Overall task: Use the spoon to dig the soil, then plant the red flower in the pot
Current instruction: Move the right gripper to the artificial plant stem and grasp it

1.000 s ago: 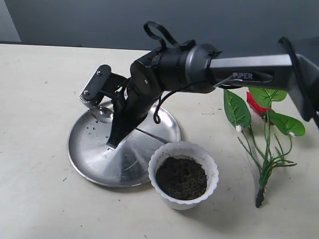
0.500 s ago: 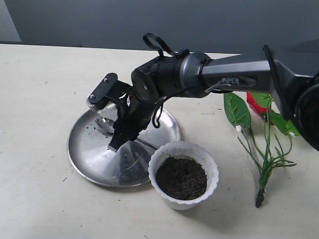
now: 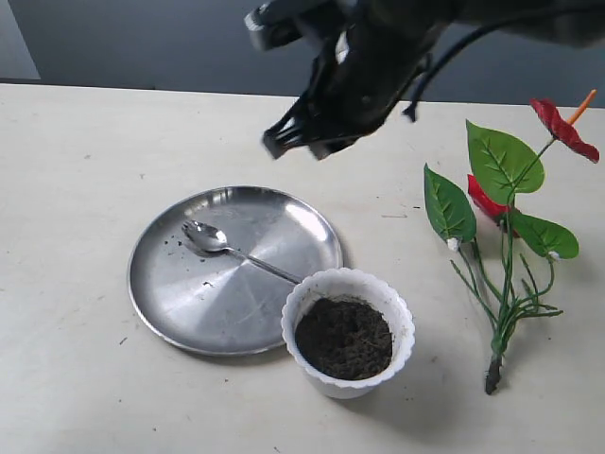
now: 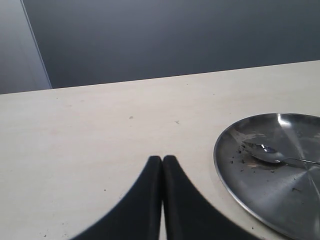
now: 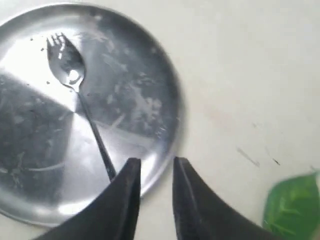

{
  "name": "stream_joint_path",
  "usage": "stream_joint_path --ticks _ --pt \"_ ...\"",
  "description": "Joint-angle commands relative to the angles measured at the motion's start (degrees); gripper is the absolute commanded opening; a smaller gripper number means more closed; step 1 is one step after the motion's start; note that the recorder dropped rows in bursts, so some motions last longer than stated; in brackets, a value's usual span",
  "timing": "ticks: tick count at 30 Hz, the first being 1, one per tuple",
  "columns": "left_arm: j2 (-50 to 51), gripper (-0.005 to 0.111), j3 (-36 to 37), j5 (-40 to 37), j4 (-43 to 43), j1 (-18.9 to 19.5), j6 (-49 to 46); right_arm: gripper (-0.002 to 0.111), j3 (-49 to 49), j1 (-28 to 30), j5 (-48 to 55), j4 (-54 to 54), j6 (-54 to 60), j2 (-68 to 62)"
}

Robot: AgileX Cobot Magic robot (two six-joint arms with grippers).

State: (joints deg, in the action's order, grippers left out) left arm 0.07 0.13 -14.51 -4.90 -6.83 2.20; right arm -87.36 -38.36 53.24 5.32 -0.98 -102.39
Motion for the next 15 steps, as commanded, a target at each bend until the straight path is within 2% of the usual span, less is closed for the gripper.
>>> stream_joint_path --ticks 1,7,11,13,15 --pt "-0.1 0.001 -0.1 0.8 0.1 -0.3 0.2 0.023 4.0 5.5 5.2 3.5 -3.6 9.0" --pt "-0.1 0.001 -0.1 0.8 0.1 -0.3 0.2 0.023 20.0 11.9 4.8 6.9 -9.8 19.0" --pt "-0.1 0.001 -0.1 0.8 0.1 -0.3 0.2 0.024 29.4 14.6 -1.4 7.0 -12.9 20.5" --pt "-0.1 0.001 -0.1 0.8 0.1 -0.3 0.2 0.031 32.2 15.3 -4.3 7.7 -15.1 20.3" --pt "-0.1 0.001 -0.1 0.8 0.1 -0.3 0.2 0.044 34.1 16.0 -6.8 9.4 -17.9 19.7"
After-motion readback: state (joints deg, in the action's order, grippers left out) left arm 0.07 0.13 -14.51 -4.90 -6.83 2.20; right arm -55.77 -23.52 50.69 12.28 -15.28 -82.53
